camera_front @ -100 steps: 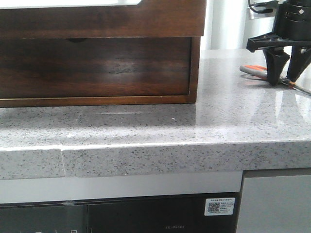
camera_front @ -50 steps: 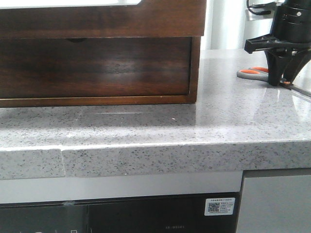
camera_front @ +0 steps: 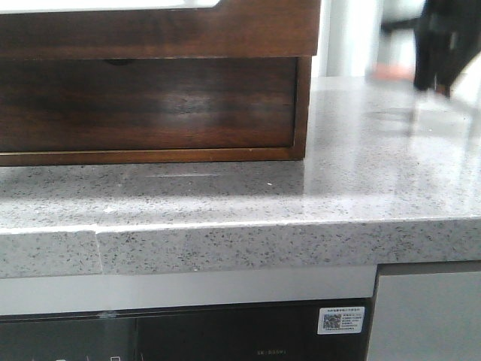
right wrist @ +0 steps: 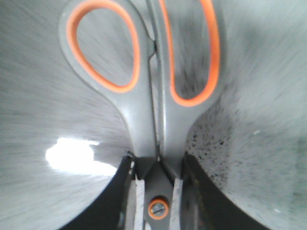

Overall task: Put scissors in drawer with both arms
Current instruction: 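Lift the scissors with the right gripper toward the open drawer, then lower the scissors into the open drawer with the right gripper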

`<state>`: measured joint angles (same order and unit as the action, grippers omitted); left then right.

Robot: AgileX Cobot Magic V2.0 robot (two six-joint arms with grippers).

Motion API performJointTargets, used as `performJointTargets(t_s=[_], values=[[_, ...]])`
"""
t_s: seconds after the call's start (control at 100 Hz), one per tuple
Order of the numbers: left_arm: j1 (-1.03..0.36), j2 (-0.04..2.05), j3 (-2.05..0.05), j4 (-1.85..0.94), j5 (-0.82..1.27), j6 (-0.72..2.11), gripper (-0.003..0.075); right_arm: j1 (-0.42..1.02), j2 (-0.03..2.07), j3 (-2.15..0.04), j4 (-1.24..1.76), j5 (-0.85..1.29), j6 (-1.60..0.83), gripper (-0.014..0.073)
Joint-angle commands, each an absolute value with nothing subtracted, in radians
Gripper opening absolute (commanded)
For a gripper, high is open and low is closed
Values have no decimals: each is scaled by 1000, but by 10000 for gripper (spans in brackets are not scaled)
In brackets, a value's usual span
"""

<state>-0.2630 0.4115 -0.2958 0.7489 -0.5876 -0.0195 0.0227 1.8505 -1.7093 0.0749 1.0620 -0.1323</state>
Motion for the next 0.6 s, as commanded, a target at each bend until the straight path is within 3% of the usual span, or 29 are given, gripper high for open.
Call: performJointTargets(t_s=[0.0,0.24,0.59], values=[[-264,416,-324,706,-625,-36,304,23,1700,-1738,150,1006,-195,-74],[-264,416,-324,706,-627,-36,303,90,1474,-1738,367,934,-436,-74],[-264,416,-324,706,-627,-36,303,401,1332,-1738,380,894,-605,-74]])
